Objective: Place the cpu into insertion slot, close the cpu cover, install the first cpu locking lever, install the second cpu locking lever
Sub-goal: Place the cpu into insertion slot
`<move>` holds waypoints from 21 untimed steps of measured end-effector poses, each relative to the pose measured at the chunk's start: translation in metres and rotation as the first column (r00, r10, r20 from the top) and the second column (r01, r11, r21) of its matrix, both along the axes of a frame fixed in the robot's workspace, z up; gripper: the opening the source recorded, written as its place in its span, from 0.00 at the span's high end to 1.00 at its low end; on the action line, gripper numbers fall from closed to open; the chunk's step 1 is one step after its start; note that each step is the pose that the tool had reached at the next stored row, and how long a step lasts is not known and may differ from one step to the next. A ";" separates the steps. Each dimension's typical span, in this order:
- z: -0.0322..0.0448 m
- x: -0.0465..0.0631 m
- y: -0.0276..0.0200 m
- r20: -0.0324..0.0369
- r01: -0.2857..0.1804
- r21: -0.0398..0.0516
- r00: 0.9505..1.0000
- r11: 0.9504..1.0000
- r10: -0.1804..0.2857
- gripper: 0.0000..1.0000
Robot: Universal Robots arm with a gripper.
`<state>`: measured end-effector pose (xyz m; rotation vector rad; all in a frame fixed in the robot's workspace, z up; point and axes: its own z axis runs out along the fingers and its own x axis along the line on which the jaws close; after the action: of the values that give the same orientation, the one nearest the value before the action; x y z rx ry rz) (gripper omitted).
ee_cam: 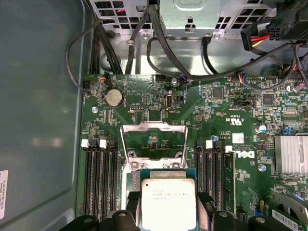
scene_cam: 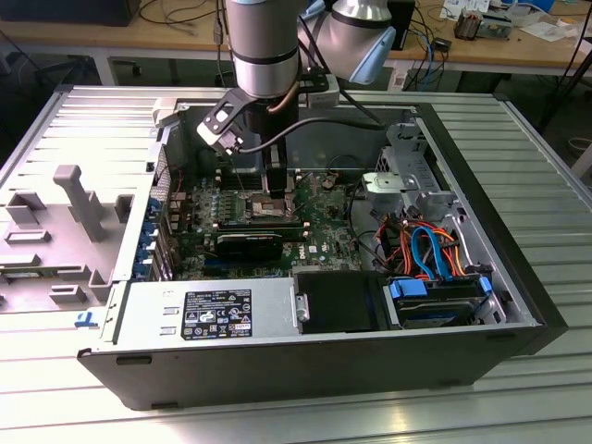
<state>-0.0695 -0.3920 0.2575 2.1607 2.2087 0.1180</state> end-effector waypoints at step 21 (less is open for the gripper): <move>-0.0074 0.000 0.0000 0.000 0.000 0.000 1.000 1.000 0.000 0.45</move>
<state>-0.0696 -0.3920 0.2500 2.1607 2.2087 0.1180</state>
